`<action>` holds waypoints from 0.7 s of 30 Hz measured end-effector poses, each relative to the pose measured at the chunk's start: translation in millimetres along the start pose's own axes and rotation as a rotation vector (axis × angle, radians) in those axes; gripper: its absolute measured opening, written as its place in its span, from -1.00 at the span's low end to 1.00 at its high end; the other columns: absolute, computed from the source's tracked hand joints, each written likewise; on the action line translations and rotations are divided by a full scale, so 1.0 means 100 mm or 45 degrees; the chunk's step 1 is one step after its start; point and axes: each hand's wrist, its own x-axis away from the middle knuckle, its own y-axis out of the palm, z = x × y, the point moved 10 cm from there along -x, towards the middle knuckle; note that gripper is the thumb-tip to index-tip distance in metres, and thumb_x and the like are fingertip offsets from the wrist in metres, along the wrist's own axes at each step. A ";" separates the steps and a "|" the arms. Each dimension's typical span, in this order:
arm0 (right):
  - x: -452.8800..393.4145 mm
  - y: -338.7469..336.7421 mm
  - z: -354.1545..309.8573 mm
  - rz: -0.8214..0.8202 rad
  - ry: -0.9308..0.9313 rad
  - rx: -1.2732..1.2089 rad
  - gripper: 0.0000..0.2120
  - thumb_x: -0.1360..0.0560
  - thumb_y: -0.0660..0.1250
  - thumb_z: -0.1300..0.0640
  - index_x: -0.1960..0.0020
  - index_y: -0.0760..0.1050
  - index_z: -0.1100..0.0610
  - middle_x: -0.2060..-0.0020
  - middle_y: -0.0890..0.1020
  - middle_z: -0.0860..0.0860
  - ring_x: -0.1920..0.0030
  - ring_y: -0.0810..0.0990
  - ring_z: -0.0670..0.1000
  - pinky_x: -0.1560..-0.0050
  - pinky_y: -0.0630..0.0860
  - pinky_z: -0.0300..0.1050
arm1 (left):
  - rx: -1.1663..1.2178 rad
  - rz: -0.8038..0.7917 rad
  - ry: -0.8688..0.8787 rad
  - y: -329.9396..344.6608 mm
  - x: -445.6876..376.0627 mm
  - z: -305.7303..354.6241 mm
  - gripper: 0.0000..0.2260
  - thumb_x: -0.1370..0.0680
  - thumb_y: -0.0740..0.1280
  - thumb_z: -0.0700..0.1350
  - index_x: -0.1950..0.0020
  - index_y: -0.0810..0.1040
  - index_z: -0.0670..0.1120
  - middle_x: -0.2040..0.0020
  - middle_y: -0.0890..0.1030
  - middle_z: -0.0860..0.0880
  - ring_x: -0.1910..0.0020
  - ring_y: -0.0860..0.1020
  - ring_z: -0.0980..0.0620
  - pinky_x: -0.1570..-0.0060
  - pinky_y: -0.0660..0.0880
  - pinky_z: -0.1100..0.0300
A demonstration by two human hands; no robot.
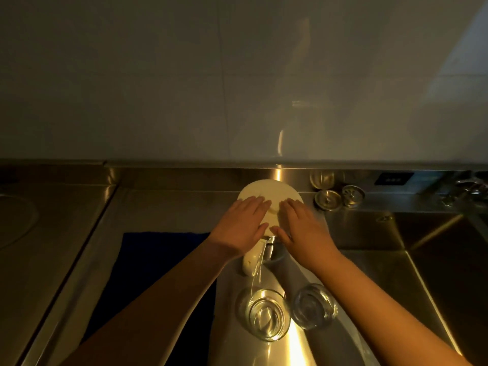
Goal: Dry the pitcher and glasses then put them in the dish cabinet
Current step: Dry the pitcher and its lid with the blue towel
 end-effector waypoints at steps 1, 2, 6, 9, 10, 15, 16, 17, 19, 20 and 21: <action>-0.04 0.02 0.02 -0.005 0.004 -0.009 -0.40 -0.57 0.13 -0.09 -0.50 0.04 0.15 -0.49 0.12 0.09 -0.48 0.04 0.07 -0.43 0.05 -0.06 | 0.015 -0.007 -0.016 0.02 -0.05 0.00 -0.50 -0.66 0.05 0.04 -0.56 -0.01 -0.03 -0.56 0.06 -0.03 -0.53 0.04 0.01 -0.48 0.00 0.11; -0.07 0.03 0.05 0.003 0.007 -0.013 -0.40 -0.58 0.13 -0.09 -0.50 0.04 0.15 -0.49 0.13 0.09 -0.48 0.05 0.06 -0.43 0.05 -0.07 | 0.037 -0.007 -0.035 0.03 -0.10 -0.01 -0.50 -0.66 0.06 0.02 -0.56 0.00 -0.04 -0.56 0.05 -0.04 -0.52 0.05 0.00 -0.47 0.03 0.12; -0.18 0.01 0.09 0.054 -0.004 0.012 -0.44 -0.58 0.11 -0.08 -0.48 0.10 0.14 -0.47 0.17 0.08 -0.47 0.08 0.05 -0.41 0.08 -0.11 | 0.064 -0.014 -0.054 0.04 -0.23 -0.04 -0.51 -0.66 0.09 -0.03 -0.56 0.02 -0.06 -0.56 0.05 -0.05 -0.51 0.09 0.00 -0.43 0.07 0.17; -0.24 -0.01 0.09 0.121 -0.031 0.028 -0.50 -0.58 0.13 -0.08 -0.43 0.20 0.14 -0.42 0.26 0.08 -0.43 0.17 0.06 -0.36 0.18 -0.10 | 0.030 -0.061 -0.036 0.08 -0.32 -0.05 -0.53 -0.66 0.08 -0.05 -0.56 0.03 -0.06 -0.56 0.05 -0.06 -0.51 0.10 -0.02 -0.44 0.10 0.14; -0.26 0.00 0.09 0.137 -0.033 0.029 -0.52 -0.57 0.13 -0.08 -0.41 0.24 0.14 -0.41 0.29 0.08 -0.42 0.19 0.06 -0.35 0.21 -0.09 | 0.031 -0.079 -0.041 0.09 -0.34 -0.06 -0.53 -0.67 0.08 -0.06 -0.56 0.03 -0.06 -0.56 0.05 -0.06 -0.51 0.10 -0.03 -0.44 0.12 0.12; -0.35 0.00 0.12 0.292 -0.037 0.041 -0.67 -0.54 0.22 -0.06 -0.14 0.48 0.17 -0.18 0.50 0.11 -0.24 0.40 0.10 -0.12 0.40 -0.08 | -0.016 -0.130 -0.042 0.14 -0.44 -0.05 -0.49 -0.66 0.12 -0.13 -0.56 0.00 -0.05 -0.57 0.02 -0.06 -0.52 0.06 -0.05 -0.42 0.17 0.05; -0.36 -0.01 0.13 0.320 -0.032 0.034 -0.69 -0.53 0.24 -0.05 -0.10 0.49 0.17 -0.14 0.51 0.10 -0.20 0.42 0.09 -0.07 0.41 -0.09 | -0.026 -0.134 -0.039 0.15 -0.45 -0.05 -0.48 -0.65 0.13 -0.13 -0.56 0.00 -0.05 -0.57 0.02 -0.06 -0.52 0.06 -0.06 -0.41 0.18 0.03; -0.37 -0.01 0.13 0.336 -0.023 0.027 -0.70 -0.52 0.25 -0.04 -0.08 0.49 0.17 -0.13 0.52 0.10 -0.19 0.43 0.09 -0.04 0.42 -0.10 | -0.031 -0.136 -0.037 0.16 -0.46 -0.05 -0.48 -0.65 0.14 -0.12 -0.56 0.00 -0.04 -0.56 0.02 -0.06 -0.52 0.06 -0.06 -0.40 0.19 0.02; -0.37 -0.01 0.14 0.361 -0.015 0.025 -0.71 -0.51 0.27 -0.04 -0.08 0.49 0.17 -0.11 0.52 0.09 -0.17 0.44 0.08 -0.03 0.42 -0.11 | -0.038 -0.125 -0.024 0.16 -0.46 -0.06 -0.46 -0.63 0.17 -0.12 -0.56 0.01 -0.04 -0.56 0.05 -0.06 -0.51 0.08 -0.07 -0.39 0.23 0.00; -0.37 -0.01 0.13 0.377 -0.019 0.029 -0.72 -0.50 0.28 -0.03 -0.07 0.49 0.17 -0.09 0.52 0.09 -0.15 0.45 0.08 -0.03 0.43 -0.10 | -0.040 -0.109 -0.012 0.15 -0.45 -0.06 -0.45 -0.62 0.20 -0.14 -0.56 0.03 -0.04 -0.55 0.07 -0.06 -0.51 0.10 -0.07 -0.37 0.26 -0.01; -0.37 -0.01 0.13 0.390 -0.025 0.037 -0.73 -0.50 0.29 -0.02 -0.06 0.49 0.16 -0.07 0.53 0.09 -0.14 0.46 0.08 -0.02 0.44 -0.09 | -0.040 -0.083 0.007 0.12 -0.44 -0.05 -0.43 -0.60 0.23 -0.16 -0.55 0.06 -0.04 -0.54 0.10 -0.06 -0.49 0.13 -0.07 -0.35 0.29 0.00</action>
